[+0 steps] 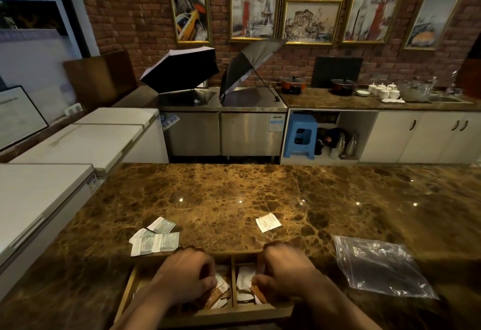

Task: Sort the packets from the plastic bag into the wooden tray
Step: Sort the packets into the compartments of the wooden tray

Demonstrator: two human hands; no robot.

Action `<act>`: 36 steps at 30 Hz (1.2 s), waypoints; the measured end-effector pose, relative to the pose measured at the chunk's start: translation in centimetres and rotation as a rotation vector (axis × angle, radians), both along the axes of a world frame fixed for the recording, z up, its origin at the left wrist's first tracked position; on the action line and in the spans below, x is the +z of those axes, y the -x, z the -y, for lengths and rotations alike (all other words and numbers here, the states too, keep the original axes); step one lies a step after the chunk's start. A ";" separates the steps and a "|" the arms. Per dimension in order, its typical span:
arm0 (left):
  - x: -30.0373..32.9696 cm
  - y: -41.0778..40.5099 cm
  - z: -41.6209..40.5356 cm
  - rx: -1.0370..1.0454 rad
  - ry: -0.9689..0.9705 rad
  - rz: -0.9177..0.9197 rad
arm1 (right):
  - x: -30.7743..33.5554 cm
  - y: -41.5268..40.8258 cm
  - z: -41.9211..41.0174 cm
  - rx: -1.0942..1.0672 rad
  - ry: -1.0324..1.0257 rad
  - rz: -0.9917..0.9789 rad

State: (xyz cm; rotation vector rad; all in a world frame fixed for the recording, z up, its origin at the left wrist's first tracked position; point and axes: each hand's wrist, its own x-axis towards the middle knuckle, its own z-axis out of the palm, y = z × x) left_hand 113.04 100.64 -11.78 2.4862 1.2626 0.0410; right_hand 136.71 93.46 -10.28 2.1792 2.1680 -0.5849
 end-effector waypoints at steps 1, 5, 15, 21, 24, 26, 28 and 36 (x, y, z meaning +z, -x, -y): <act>-0.1 -0.1 -0.2 0.019 -0.004 -0.005 | 0.0 -0.2 -0.1 -0.015 -0.020 -0.022; -0.5 -0.9 -1.5 0.090 -0.045 0.070 | -0.5 -1.2 -2.1 -0.223 -0.211 -0.253; -1.0 -4.0 -5.8 0.146 -0.089 0.159 | -2.6 -6.1 -7.3 -0.283 -0.252 -0.107; -2.5 -8.1 -7.3 0.063 -0.038 0.177 | -5.2 -7.2 -8.4 -0.233 -0.245 -0.116; -2.6 -10.9 -7.9 -0.007 -0.039 0.140 | -5.9 -7.8 -8.7 -0.203 -0.247 -0.109; -2.6 -12.6 -8.2 -0.025 -0.050 0.100 | -6.1 -8.1 -9.0 -0.148 -0.228 -0.097; -2.9 -13.5 -8.6 -0.020 -0.102 0.049 | -6.1 -8.2 -9.2 -0.087 -0.191 -0.064; -5.9 -10.4 -11.4 0.172 -0.104 -0.210 | -6.9 -8.4 -9.4 -0.050 -0.309 -0.006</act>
